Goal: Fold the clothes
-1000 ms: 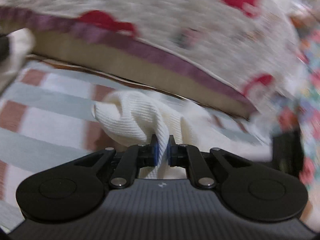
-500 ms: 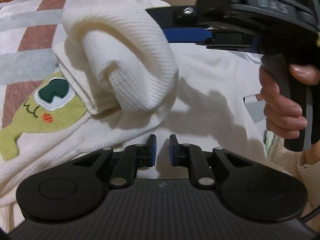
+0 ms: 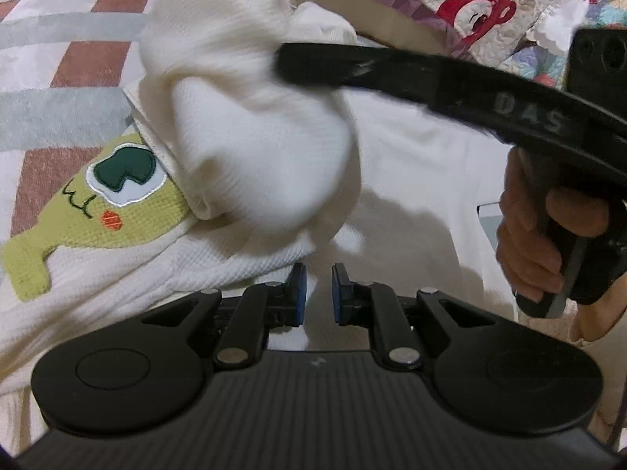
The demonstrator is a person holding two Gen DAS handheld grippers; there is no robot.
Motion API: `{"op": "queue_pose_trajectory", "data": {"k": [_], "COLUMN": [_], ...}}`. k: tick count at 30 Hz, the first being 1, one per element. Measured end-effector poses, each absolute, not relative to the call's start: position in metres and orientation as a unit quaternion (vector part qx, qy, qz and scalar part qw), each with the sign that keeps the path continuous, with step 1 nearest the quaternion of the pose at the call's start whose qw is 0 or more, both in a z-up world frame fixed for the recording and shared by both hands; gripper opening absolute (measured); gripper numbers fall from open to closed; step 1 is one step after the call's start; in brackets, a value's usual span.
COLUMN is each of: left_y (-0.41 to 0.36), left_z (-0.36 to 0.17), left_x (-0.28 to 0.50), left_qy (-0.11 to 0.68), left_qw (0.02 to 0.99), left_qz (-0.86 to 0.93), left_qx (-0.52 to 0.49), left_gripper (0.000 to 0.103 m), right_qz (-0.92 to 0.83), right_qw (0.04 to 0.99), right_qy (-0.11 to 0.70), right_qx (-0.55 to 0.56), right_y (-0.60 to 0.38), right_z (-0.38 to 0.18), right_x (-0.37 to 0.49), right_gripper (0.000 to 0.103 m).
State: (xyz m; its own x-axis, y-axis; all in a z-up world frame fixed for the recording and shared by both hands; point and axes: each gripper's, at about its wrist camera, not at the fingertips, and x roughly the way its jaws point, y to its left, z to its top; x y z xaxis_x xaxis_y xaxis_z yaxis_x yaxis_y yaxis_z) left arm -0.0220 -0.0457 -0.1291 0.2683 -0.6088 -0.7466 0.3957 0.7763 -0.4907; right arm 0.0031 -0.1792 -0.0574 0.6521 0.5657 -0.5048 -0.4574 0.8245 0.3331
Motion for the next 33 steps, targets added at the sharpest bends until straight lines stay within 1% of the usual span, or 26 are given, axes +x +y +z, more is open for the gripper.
{"op": "queue_pose_trajectory", "data": {"k": [3,4,5,7,10,11,13,15,16,18,20,23,24,25,27,28,29,30,31,33], "left_y": [-0.039,-0.037,-0.036,-0.034,-0.020,-0.017,-0.020,-0.024,-0.026,-0.026,-0.025,-0.019,-0.017,-0.016,-0.013,-0.013,-0.014,-0.017,-0.018,-0.015], "left_z": [-0.125,-0.120,-0.113,-0.102,-0.095,-0.093,-0.092,-0.093,-0.094,-0.097,-0.101,-0.114,-0.120,-0.124,-0.133,-0.134,-0.129,-0.122,-0.113,-0.090], "left_x": [-0.030,-0.029,-0.028,-0.025,-0.018,-0.015,-0.011,-0.006,-0.004,-0.001,0.001,0.012,0.016,0.020,0.026,0.026,0.024,0.023,0.020,0.014], "left_qy": [0.501,0.492,0.480,0.459,0.442,0.440,0.439,0.435,0.432,0.431,0.429,0.449,0.457,0.465,0.483,0.481,0.468,0.457,0.441,0.400], "left_qw": [0.795,0.798,0.803,0.813,0.822,0.823,0.829,0.841,0.846,0.854,0.861,0.851,0.846,0.839,0.817,0.815,0.825,0.835,0.850,0.886], "left_qz": [-0.326,-0.331,-0.334,-0.338,-0.333,-0.330,-0.315,-0.293,-0.283,-0.268,-0.255,-0.243,-0.240,-0.239,-0.241,-0.243,-0.248,-0.254,-0.252,-0.224], "left_qx": [-0.104,-0.107,-0.110,-0.117,-0.136,-0.142,-0.145,-0.135,-0.130,-0.114,-0.098,-0.123,-0.135,-0.153,-0.202,-0.213,-0.198,-0.171,-0.141,-0.074], "left_gripper": [0.012,0.016,0.021,0.025,0.027,0.029,0.032,0.039,0.045,0.049,0.059,0.064,0.068,0.074,0.072,0.065,0.032,0.013,0.010,0.010], "right_qz": [0.240,0.231,0.213,0.172,0.123,0.118,0.122,0.126,0.129,0.133,0.134,0.137,0.140,0.143,0.149,0.152,0.155,0.158,0.159,0.157], "right_qw": [0.909,0.906,0.902,0.888,0.851,0.845,0.848,0.850,0.850,0.852,0.852,0.852,0.853,0.854,0.856,0.856,0.857,0.858,0.860,0.868], "right_qy": [0.312,0.321,0.338,0.387,0.472,0.483,0.483,0.482,0.482,0.481,0.483,0.481,0.477,0.474,0.468,0.465,0.461,0.458,0.449,0.425], "right_qx": [0.135,0.155,0.167,0.177,0.195,0.194,0.183,0.172,0.166,0.155,0.153,0.154,0.156,0.159,0.164,0.166,0.169,0.171,0.180,0.206], "right_y": [-0.209,-0.221,-0.230,-0.244,-0.256,-0.257,-0.254,-0.252,-0.250,-0.248,-0.248,-0.247,-0.246,-0.245,-0.244,-0.243,-0.242,-0.241,-0.243,-0.250], "right_z": [-0.046,-0.050,-0.057,-0.080,-0.116,-0.121,-0.121,-0.120,-0.120,-0.120,-0.124,-0.127,-0.127,-0.127,-0.127,-0.127,-0.127,-0.127,-0.125,-0.119], "right_x": [-0.012,-0.018,-0.024,-0.035,-0.047,-0.049,-0.047,-0.046,-0.045,-0.043,-0.042,-0.041,-0.041,-0.041,-0.041,-0.041,-0.042,-0.042,-0.042,-0.043], "right_gripper": [0.004,0.004,0.004,0.004,0.004,0.003,0.003,0.003,0.003,0.003,0.003,0.003,0.003,0.003,0.003,0.004,0.004,0.005,0.008,0.010]}}
